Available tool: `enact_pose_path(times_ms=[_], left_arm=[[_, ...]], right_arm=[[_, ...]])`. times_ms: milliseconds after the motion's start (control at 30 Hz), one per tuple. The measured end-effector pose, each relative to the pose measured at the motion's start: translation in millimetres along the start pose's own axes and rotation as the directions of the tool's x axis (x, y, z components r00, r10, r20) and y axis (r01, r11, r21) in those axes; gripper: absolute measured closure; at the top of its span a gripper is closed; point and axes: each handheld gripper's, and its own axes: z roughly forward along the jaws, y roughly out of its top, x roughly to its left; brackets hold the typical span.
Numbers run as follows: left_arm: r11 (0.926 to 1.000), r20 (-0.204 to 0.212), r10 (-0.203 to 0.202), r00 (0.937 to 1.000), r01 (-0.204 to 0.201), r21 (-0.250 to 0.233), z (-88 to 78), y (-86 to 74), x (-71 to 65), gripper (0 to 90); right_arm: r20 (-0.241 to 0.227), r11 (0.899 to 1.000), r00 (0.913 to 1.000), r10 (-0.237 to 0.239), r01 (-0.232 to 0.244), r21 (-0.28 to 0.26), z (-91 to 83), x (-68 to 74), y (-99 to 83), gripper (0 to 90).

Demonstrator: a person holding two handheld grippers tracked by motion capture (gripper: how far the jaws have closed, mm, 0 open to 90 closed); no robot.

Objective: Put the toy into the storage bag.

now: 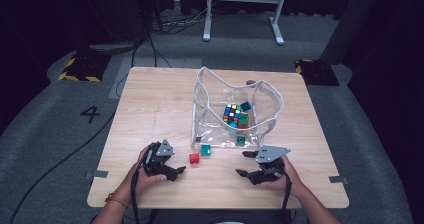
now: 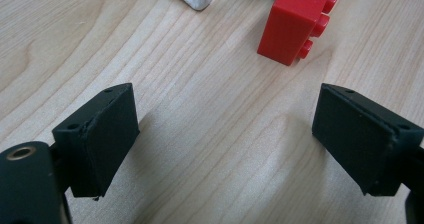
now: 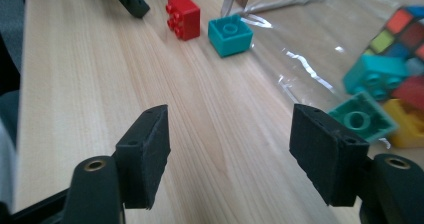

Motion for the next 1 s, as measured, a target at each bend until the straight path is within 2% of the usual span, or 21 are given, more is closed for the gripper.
enact_pose_path(times_ms=[67, 167, 200, 333, 367, 400, 433, 467, 500, 533, 600, 633, 700, 733, 767, 800, 833, 867, 900, 933, 1000], left_arm=[[1.0000, 0.001, -0.001, 1.0000, 0.001, 0.001, 0.0, 0.0, 0.0, 11.3], [1.0000, 0.001, -0.001, 1.0000, 0.001, 0.001, 0.0, 0.0, 0.0, 11.3], [1.0000, 0.001, 0.000, 1.0000, 0.000, 0.000, 0.0, 0.0, 0.1, 11.3], [1.0000, 0.001, -0.001, 1.0000, 0.001, 0.000, 0.0, 0.0, 0.0, 11.3], [1.0000, 0.000, 0.000, 1.0000, 0.000, 0.000, 0.0, 0.0, 0.0, 11.3], [1.0000, 0.001, -0.002, 1.0000, 0.002, 0.000, 0.1, 0.0, 0.0, 11.3], [1.0000, 0.001, -0.004, 1.0000, 0.004, -0.001, 0.2, -0.1, -0.2, 11.3], [1.0000, 0.001, -0.004, 1.0000, 0.004, -0.002, 0.2, -0.1, -0.1, 11.3], [1.0000, 0.001, -0.003, 1.0000, 0.003, -0.002, 0.0, 0.0, -0.2, 11.3], [1.0000, 0.001, -0.004, 1.0000, 0.004, -0.002, 0.2, -0.1, -0.2, 11.3], [1.0000, 0.002, -0.004, 1.0000, 0.004, -0.002, 0.2, -0.1, -0.2, 11.3], [1.0000, 0.001, -0.004, 1.0000, 0.004, -0.002, 0.2, -0.1, -0.1, 11.3], [1.0000, 0.001, -0.004, 1.0000, 0.004, -0.002, 0.2, -0.1, -0.2, 11.3], [1.0000, 0.001, -0.004, 1.0000, 0.004, -0.002, 0.2, -0.1, -0.2, 11.3], [1.0000, 0.001, -0.004, 1.0000, 0.004, -0.002, 0.1, 0.0, -0.2, 11.3], [1.0000, 0.001, -0.005, 1.0000, 0.005, -0.003, 0.2, -0.1, -0.2, 11.4], [1.0000, 0.001, -0.006, 1.0000, 0.006, -0.003, 0.3, -0.1, -0.2, 11.3], [1.0000, 0.001, -0.005, 1.0000, 0.005, -0.003, 0.2, -0.1, -0.3, 11.3], [1.0000, 0.000, -0.005, 1.0000, 0.005, -0.004, 0.1, 0.0, -0.3, 11.3], [1.0000, 0.001, -0.006, 1.0000, 0.006, -0.004, 0.2, -0.1, -0.3, 11.3], [1.0000, 0.001, -0.008, 1.0000, 0.008, -0.005, 0.4, -0.1, -0.4, 11.3]], right_arm=[[-0.024, 1.000, 0.9995, 0.018, -0.018, 0.006, 11.8, 0.2, 0.9, 34.6], [-0.037, 1.000, 0.9993, 0.007, -0.007, -0.004, 29.1, -0.7, 6.2, 35.1], [-0.043, 1.000, 0.9990, -0.013, 0.013, -0.005, 34.6, -2.0, 8.0, 35.2], [-0.070, 1.000, 0.9972, 0.024, -0.025, -0.005, 54.2, -0.7, 15.6, 36.3], [-0.061, 1.000, 0.9981, 0.014, -0.015, -0.009, 59.6, -1.1, 18.6, 36.4], [-0.060, 1.000, 0.9978, 0.026, -0.027, -0.011, 63.4, -0.7, 21.6, 36.4], [-0.064, 1.000, 0.9979, 0.010, -0.012, -0.026, 69.4, -1.6, 25.0, 36.3], [-0.058, 1.000, 0.9983, 0.001, -0.003, -0.023, 72.4, -2.1, 26.9, 36.3], [-0.047, 1.000, 0.9987, 0.019, -0.019, -0.011, 76.0, -1.1, 29.2, 36.2], [-0.043, 1.000, 0.9991, 0.005, -0.005, -0.012, 80.5, -2.6, 31.3, 36.0], [-0.040, 1.000, 0.9991, 0.016, -0.016, -0.011, 88.5, -4.0, 35.1, 35.4], [-0.031, 1.000, 0.9995, 0.002, -0.002, -0.002, 93.4, -5.5, 36.7, 35.4], [-0.047, 1.000, 0.9986, 0.022, -0.021, 0.012, 100.7, -6.7, 38.8, 34.3], [-0.040, 1.000, 0.9992, 0.008, -0.007, 0.028, 102.6, -7.3, 39.9, 34.4], [-0.010, 0.999, 0.9999, 0.013, -0.013, 0.035, 105.2, -7.0, 41.2, 34.9], [0.005, 1.000, 0.9998, 0.019, -0.019, 0.019, 107.3, -6.8, 42.3, 35.6], [0.005, 1.000, 1.0000, 0.005, -0.005, 0.000, 108.9, -8.5, 43.5, 35.5], [0.007, 0.999, 0.9991, 0.042, -0.042, 0.012, 108.4, -7.2, 44.7, 35.5], [0.015, 1.000, 0.9999, 0.009, -0.009, 0.011, 110.0, -8.6, 46.5, 35.6], [0.024, 1.000, 0.9996, 0.017, -0.018, 0.011, 111.1, -7.3, 47.5, 35.6], [0.023, 1.000, 0.9996, -0.015, 0.015, 0.003, 112.0, -9.4, 48.8, 35.9]])
